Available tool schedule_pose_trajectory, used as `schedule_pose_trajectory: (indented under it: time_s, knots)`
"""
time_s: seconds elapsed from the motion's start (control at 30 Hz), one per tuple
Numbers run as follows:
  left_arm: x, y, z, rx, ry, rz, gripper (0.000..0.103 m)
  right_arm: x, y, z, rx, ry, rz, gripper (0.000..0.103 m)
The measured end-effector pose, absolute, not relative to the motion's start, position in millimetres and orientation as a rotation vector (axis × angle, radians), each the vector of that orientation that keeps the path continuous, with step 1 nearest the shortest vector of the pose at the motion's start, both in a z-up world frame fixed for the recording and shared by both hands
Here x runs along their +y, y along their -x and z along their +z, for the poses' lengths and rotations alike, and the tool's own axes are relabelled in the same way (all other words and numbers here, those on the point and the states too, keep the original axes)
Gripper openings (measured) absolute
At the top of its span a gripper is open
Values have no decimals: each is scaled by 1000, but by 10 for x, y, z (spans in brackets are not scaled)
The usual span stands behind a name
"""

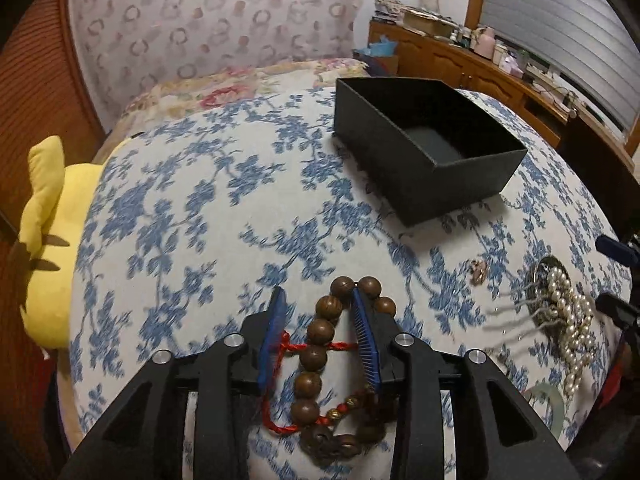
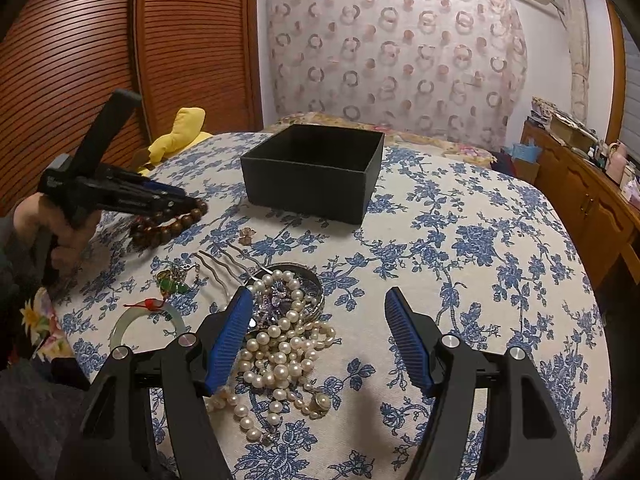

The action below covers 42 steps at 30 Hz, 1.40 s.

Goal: Organize jewelry
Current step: 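Lift the bead bracelet up from the pile with the left tool, then carry the bead bracelet over the black box and open the left tool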

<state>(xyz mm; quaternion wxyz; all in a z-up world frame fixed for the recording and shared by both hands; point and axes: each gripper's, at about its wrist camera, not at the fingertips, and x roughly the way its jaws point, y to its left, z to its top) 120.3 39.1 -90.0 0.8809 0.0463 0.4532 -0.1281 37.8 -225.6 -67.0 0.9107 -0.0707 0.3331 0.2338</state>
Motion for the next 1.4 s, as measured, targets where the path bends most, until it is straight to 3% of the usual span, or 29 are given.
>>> schedule_pose_trajectory:
  time_s: [0.07,0.7,1.07,1.33,1.4]
  knots:
    - [376,-1252,-913,956,-92,-281,13,-2267,-376,-668,687,147,481,71]
    - [261,-684,1,673,13,-362,12,-2155,-433,-667,688,152,511,71]
    - [384,-443,14,643,48,-326,12,-1722,-439,-588,715,152,698,45]
    - [489,-330,-78,650,66,-316,12,-1243,-455,-723,795,234,823,38]
    - [508,-312,-89,649,70,-315,12,-1163,-498,-788,829,255,840,31]
